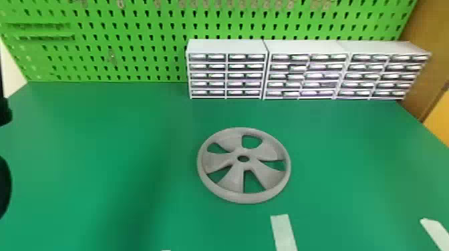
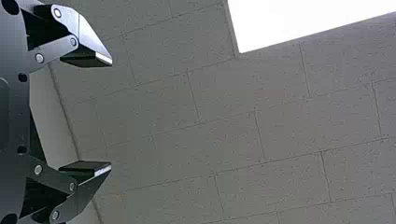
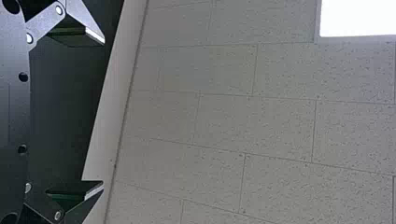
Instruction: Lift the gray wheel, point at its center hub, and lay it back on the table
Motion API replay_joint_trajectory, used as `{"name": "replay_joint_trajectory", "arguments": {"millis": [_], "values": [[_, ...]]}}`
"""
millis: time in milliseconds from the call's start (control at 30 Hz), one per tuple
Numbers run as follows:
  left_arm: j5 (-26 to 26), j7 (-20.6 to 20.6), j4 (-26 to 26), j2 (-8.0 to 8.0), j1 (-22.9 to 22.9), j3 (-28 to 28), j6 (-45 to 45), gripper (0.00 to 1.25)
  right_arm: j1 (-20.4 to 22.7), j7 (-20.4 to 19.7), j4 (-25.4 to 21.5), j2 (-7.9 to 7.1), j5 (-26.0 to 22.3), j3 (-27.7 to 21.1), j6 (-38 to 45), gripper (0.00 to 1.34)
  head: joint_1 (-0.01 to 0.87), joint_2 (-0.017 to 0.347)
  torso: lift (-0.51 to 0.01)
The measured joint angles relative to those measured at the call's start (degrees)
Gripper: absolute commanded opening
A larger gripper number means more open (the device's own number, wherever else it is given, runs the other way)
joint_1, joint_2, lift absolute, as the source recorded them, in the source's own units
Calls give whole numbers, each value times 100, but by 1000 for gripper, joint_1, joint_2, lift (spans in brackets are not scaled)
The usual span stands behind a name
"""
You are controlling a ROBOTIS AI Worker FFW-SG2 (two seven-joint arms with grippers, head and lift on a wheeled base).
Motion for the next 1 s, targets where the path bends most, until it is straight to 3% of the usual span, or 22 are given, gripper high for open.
{"name": "replay_joint_trajectory", "arguments": {"millis": [300,700,1000], "values": [[-31,104,21,4,332,44,208,799,211,-34,100,-21,-18,36,158,1123,692,48,-96],[210,414,160,4,1205,77,597,801,1038,-302,155,-221,-247,9,599,1123,692,48,-96],[445,864,272,-10,1749,-81,1081,775,1758,-416,310,-404,-401,76,793,1120,692,48,-96]]}}
